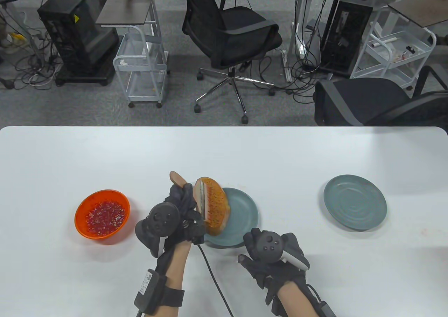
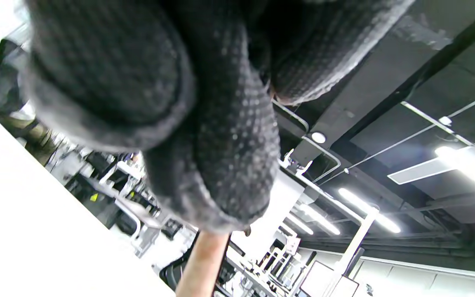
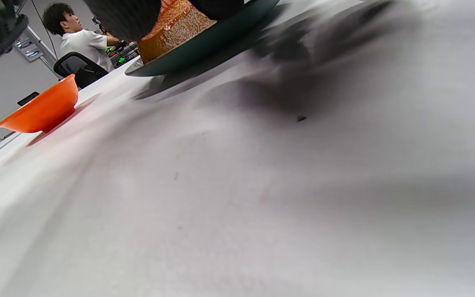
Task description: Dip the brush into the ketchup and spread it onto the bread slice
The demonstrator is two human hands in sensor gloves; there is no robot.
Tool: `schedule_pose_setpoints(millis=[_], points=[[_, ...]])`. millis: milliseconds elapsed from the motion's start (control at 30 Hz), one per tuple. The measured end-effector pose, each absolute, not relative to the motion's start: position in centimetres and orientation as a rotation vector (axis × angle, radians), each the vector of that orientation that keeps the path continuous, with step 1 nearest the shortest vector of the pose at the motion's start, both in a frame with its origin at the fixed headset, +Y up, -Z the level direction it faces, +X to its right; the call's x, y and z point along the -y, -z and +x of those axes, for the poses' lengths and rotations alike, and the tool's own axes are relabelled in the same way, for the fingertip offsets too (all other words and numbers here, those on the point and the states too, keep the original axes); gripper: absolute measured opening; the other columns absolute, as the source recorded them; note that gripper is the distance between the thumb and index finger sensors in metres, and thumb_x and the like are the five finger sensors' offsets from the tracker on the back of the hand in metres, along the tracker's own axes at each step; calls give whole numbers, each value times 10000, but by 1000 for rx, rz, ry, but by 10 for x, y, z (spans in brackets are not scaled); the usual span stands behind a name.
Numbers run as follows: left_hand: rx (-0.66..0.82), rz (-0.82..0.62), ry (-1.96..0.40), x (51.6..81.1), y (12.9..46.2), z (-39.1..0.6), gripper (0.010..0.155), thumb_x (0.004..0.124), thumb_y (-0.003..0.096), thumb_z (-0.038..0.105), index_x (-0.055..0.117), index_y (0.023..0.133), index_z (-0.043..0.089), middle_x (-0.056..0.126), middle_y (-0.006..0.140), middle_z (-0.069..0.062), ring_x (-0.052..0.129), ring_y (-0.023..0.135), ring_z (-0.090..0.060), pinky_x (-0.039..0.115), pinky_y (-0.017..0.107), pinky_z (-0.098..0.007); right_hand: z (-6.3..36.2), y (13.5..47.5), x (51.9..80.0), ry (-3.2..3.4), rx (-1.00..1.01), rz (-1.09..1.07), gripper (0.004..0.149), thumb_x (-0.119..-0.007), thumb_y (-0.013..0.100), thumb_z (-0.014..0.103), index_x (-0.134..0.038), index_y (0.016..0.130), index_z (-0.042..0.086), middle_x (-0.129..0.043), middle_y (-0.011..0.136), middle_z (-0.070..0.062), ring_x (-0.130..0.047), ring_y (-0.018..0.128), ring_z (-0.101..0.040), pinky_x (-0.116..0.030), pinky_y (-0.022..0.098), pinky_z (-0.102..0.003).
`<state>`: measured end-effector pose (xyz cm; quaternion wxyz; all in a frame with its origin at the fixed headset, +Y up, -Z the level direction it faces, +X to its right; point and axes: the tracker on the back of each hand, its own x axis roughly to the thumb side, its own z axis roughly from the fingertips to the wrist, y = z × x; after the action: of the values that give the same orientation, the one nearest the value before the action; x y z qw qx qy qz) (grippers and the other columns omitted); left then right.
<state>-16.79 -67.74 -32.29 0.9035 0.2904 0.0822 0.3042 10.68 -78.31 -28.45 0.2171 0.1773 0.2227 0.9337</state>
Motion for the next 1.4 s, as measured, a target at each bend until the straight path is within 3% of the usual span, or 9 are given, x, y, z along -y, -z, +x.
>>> schedule_pose_setpoints(millis=[300, 433, 567, 733, 833, 1033, 1267, 1400], points=[[-238, 469, -870, 696, 331, -173, 496, 834, 570, 356, 951, 708, -105, 1117, 464, -193, 1206, 241, -173, 1010, 207, -358, 106, 284, 783, -2581, -619, 487, 687, -580, 662, 449, -288, 1156, 72, -86, 1137, -243, -125, 1024, -548, -305, 688, -680], [-265, 559, -706, 688, 326, -186, 491, 826, 575, 367, 957, 704, -88, 1119, 470, -171, 1203, 247, -152, 1011, 216, -346, 106, 283, 783, -2575, -619, 484, 688, -580, 662, 449, -285, 1156, 72, -84, 1136, -241, -125, 1024, -549, -305, 688, -680], [-197, 586, -793, 681, 325, -180, 503, 816, 575, 375, 941, 723, -89, 1112, 483, -173, 1206, 263, -150, 1015, 229, -344, 105, 283, 783, -2574, -621, 481, 689, -580, 662, 449, -286, 1156, 70, -84, 1135, -243, -125, 1024, -549, -304, 688, -680], [-197, 446, -978, 698, 331, -171, 496, 824, 575, 361, 940, 737, -94, 1108, 498, -193, 1202, 276, -176, 1007, 242, -364, 106, 284, 783, -2570, -622, 482, 688, -580, 662, 449, -286, 1156, 72, -84, 1136, -243, -127, 1024, -549, -304, 688, -679], [-240, 415, -892, 705, 333, -180, 495, 822, 576, 370, 939, 747, -80, 1109, 510, -181, 1205, 290, -165, 1012, 254, -354, 106, 284, 783, -2565, -623, 482, 689, -581, 661, 448, -285, 1156, 71, -83, 1135, -243, -125, 1024, -549, -300, 688, -679], [-237, 591, -746, 686, 322, -186, 488, 831, 574, 369, 944, 743, -75, 1109, 504, -178, 1203, 284, -161, 1013, 249, -351, 107, 284, 783, -2565, -625, 480, 690, -580, 662, 450, -284, 1156, 70, -83, 1135, -245, -126, 1024, -549, -299, 688, -680], [-186, 465, -884, 702, 330, -166, 490, 838, 569, 371, 948, 747, -72, 1110, 505, -184, 1206, 283, -168, 1014, 246, -355, 106, 283, 783, -2564, -624, 477, 688, -580, 662, 448, -284, 1155, 71, -82, 1133, -246, -127, 1023, -550, -300, 688, -678], [-218, 528, -783, 694, 326, -176, 490, 839, 571, 363, 943, 754, -79, 1103, 516, -194, 1196, 292, -181, 1003, 259, -369, 107, 284, 783, -2554, -625, 473, 687, -580, 662, 448, -287, 1155, 72, -83, 1135, -242, -126, 1023, -549, -298, 688, -677]])
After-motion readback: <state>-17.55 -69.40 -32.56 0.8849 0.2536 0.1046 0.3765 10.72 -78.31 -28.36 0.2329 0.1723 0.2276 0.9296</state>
